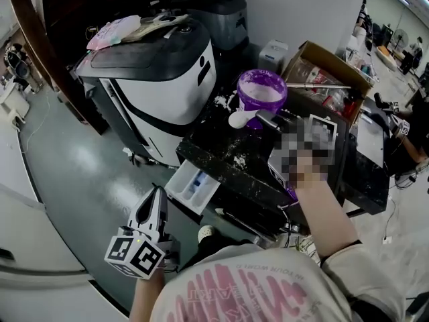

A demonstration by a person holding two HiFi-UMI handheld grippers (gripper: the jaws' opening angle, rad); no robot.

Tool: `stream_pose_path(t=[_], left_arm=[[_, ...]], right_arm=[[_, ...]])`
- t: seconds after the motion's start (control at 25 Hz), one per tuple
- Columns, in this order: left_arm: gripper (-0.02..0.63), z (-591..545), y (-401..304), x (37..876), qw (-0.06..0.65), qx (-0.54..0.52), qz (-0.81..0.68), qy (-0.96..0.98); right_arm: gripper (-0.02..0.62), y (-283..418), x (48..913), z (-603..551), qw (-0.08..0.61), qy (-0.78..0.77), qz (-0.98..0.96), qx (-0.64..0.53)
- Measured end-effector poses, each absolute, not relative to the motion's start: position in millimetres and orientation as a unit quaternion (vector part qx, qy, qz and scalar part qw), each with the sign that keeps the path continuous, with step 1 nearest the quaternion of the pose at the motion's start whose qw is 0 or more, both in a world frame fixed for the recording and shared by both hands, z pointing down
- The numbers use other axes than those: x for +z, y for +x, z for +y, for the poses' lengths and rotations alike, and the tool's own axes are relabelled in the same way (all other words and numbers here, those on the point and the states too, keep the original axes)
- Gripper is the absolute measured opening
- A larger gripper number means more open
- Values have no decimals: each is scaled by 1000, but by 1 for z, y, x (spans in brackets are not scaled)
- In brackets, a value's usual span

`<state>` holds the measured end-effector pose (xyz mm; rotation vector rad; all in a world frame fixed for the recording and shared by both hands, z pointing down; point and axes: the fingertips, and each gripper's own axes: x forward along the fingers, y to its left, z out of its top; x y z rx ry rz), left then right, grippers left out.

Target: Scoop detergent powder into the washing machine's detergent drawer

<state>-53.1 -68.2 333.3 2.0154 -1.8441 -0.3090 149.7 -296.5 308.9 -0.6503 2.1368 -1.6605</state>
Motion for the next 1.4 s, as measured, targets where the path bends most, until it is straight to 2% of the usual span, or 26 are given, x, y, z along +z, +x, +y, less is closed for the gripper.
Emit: stream_pose_path(t=[0.52,1.4], left_arm=[[3,-66,-80,336,207,-114,-634,737],[3,-90,-197,347,227,-90,-542,804]], right_arm=[[0,115,336,-244,173,-231,729,-621],[2,36,388,-192,180,-347,686,-613]])
